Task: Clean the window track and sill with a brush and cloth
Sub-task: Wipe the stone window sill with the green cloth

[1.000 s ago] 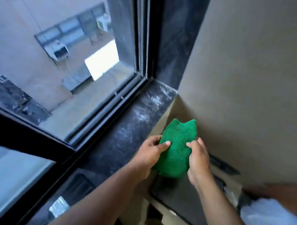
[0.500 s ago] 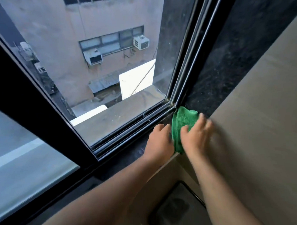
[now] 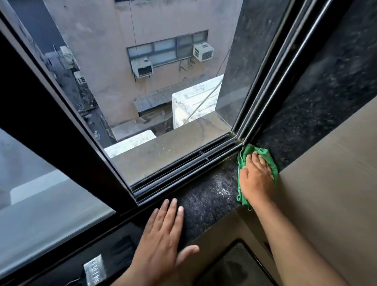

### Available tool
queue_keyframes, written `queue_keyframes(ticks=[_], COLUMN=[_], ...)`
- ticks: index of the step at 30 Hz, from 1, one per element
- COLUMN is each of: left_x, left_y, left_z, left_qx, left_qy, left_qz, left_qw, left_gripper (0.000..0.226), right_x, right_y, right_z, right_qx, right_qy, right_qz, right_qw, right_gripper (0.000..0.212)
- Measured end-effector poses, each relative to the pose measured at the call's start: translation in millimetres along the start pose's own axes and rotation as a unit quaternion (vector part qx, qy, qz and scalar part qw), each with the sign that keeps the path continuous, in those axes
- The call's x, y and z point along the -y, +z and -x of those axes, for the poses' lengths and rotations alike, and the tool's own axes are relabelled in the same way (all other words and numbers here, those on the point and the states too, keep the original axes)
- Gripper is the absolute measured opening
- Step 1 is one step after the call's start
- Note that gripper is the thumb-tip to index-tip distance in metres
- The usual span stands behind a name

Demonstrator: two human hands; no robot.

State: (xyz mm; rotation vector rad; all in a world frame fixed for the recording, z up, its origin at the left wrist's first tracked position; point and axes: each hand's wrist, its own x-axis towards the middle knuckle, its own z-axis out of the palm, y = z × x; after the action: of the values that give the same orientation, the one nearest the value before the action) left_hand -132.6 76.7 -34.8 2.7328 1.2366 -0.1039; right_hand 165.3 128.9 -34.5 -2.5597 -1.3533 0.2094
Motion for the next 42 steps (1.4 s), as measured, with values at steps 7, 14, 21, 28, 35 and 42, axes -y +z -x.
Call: queue_keyframes(ticks=[7, 14, 21, 28, 35, 42], left_x=[4.8, 12.8, 16.3, 18.7, 17.3, 16.8], left_y=[2.0, -4.4, 2.0, 2.7, -2.9, -2.2], left_z=[3.6, 11.3, 9.5, 9.7, 10.1, 11.2], left_qx=[-0.004, -0.007, -0.009, -0.003, -0.004, -0.003], left_qy=[0.007, 0.033, 0.027, 0.018, 0.01, -0.014], left_qz=[-0.002, -0.004, 0.014, 0.014, 0.025, 0.021], left_qw=[1.0, 0.999, 1.0, 1.0, 1.0, 1.0], left_gripper=[0.093, 0.081, 0.079, 0.083, 0.08, 0.074], right_x=[59.5, 2.7, 49.6, 67.4, 47.2, 106.2], right_y=[17.8, -7.0, 12.0, 31.5, -10.2, 39.3], right_z=[68.8, 38.6, 7.6, 67.7, 49.6, 118.4], right_qx=[0.066, 0.092, 0.05, -0.029, 0.001, 0.046], right_qy=[-0.105, -0.157, 0.031, -0.079, 0.087, -0.097], right_qz=[-0.122, 0.062, 0.071, -0.025, -0.306, -0.04], right_qw=[0.985, 0.981, 0.996, 0.996, 0.948, 0.993], right_gripper=[0.068, 0.056, 0.071, 0.035, 0.048, 0.067])
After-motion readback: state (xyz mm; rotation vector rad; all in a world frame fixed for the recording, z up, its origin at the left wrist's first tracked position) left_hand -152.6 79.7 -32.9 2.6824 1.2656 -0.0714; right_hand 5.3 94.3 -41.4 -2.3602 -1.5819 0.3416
